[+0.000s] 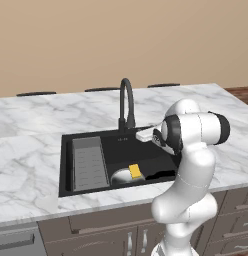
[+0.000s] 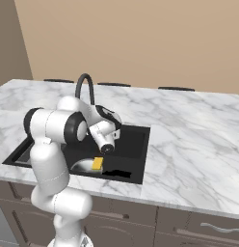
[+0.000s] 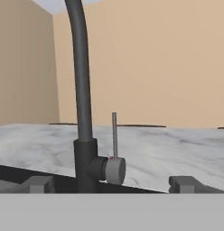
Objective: Pick the pan and sponge and place them into the sink. Then turn on the water.
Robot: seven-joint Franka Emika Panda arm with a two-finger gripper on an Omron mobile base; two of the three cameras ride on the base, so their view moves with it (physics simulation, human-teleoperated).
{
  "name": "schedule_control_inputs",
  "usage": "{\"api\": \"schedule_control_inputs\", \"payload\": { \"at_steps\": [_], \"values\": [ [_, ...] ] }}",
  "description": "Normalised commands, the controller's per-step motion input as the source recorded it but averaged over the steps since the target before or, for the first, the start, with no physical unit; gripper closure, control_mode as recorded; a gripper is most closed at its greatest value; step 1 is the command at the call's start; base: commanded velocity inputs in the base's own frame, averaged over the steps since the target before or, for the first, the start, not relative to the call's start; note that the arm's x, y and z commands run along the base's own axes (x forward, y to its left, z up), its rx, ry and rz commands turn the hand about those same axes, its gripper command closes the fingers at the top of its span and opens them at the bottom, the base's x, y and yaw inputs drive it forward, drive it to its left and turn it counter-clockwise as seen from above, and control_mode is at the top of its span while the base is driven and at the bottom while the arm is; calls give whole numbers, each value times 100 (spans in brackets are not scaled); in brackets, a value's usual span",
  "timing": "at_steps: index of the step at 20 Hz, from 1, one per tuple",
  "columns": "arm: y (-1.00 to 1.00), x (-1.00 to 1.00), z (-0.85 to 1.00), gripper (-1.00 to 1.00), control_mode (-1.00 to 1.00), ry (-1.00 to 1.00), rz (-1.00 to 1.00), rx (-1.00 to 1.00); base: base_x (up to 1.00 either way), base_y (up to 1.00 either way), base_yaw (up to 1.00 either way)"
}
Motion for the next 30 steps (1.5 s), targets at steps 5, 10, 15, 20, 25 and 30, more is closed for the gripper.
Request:
{"api": "schedule_control_inputs", "payload": {
  "at_steps": [5, 10, 15, 20, 25, 30],
  "values": [
    [4, 16, 4, -100, -100, -4, 0, -1, 0, 0, 0],
    [9, 18, 5, -100, -100, -1, -1, -2, 0, 0, 0],
    [4, 29, 0, -100, -100, 3, -1, 0, 0, 0, 0],
    [1, 24, 0, -100, -100, 1, 0, 0, 0, 0, 0],
    [0, 22, 0, -100, -100, 0, 0, 0, 0, 0, 0],
    [7, 17, 0, -100, -100, 0, 0, 0, 0, 0, 0]
  ]
}}
